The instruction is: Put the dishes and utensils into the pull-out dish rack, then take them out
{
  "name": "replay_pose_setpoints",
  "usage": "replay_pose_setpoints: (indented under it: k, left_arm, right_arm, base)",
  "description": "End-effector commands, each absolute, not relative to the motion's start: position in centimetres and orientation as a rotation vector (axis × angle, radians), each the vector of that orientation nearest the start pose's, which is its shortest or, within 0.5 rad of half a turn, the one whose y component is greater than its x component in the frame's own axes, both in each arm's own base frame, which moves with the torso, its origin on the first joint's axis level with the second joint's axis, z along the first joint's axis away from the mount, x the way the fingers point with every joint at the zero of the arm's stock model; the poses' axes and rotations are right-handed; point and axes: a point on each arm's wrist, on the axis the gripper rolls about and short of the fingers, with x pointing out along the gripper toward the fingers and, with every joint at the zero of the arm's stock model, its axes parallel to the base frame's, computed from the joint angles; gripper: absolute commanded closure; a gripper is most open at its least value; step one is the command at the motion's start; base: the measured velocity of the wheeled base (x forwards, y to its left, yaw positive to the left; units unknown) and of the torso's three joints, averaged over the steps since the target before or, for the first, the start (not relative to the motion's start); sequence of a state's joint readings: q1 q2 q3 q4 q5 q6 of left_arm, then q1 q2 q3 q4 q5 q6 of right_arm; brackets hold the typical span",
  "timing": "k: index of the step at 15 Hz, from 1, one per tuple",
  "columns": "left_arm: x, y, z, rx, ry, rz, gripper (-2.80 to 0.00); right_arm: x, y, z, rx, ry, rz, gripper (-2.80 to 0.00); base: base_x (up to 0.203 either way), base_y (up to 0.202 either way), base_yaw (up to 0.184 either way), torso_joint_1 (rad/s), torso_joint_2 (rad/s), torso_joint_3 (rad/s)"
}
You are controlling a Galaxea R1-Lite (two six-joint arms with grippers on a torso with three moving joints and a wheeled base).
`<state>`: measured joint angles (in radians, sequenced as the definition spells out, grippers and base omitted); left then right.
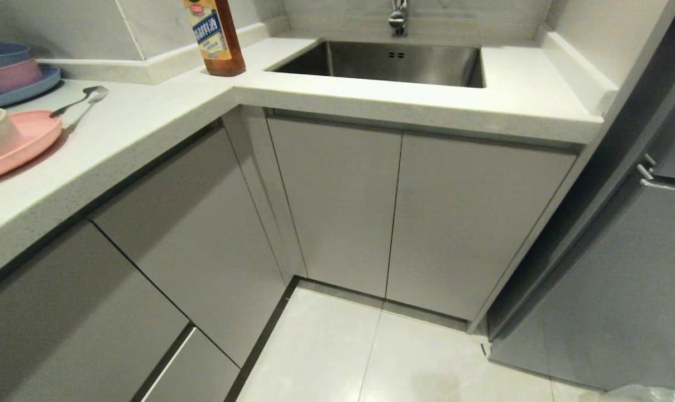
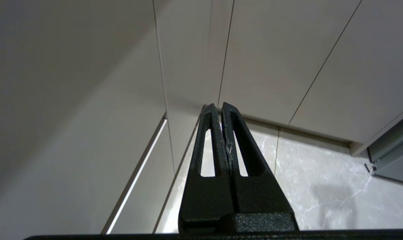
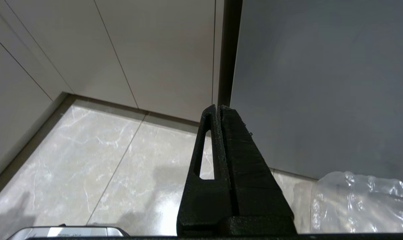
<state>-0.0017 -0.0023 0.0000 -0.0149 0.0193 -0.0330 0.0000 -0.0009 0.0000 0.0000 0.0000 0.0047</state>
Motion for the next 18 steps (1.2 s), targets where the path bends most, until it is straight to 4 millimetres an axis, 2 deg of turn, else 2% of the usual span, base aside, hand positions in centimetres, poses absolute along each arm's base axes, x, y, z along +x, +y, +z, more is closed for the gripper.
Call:
replay_pose_setpoints:
  k: [1, 13, 18]
  left_arm:
    - [-2.31, 0.05, 7.7, -0.034, -0.019, 0.018, 0.0]
    - [-2.32, 0.06, 7.66, -0.035, -0.012, 0.012, 0.0]
    - [-2.3, 0.06, 7.7, -0.033, -0.019, 0.012, 0.0]
  right_arm:
    - [-2.28, 0.0, 7.55, 0.005, 0.0, 0.0, 0.0]
    - [-2.28, 0.0, 7.55, 0.005, 0.0, 0.0, 0.0]
    - [-2.28, 0.0, 7.55, 0.005, 0.0, 0.0, 0.0]
  base:
    - [0.0, 0.0, 0.0, 0.004, 0.0, 0.2]
    - [0.0, 0.0, 0.0, 0.002, 0.0, 0.202]
    - [0.0, 0.0, 0.0, 0.004, 0.0, 0.058]
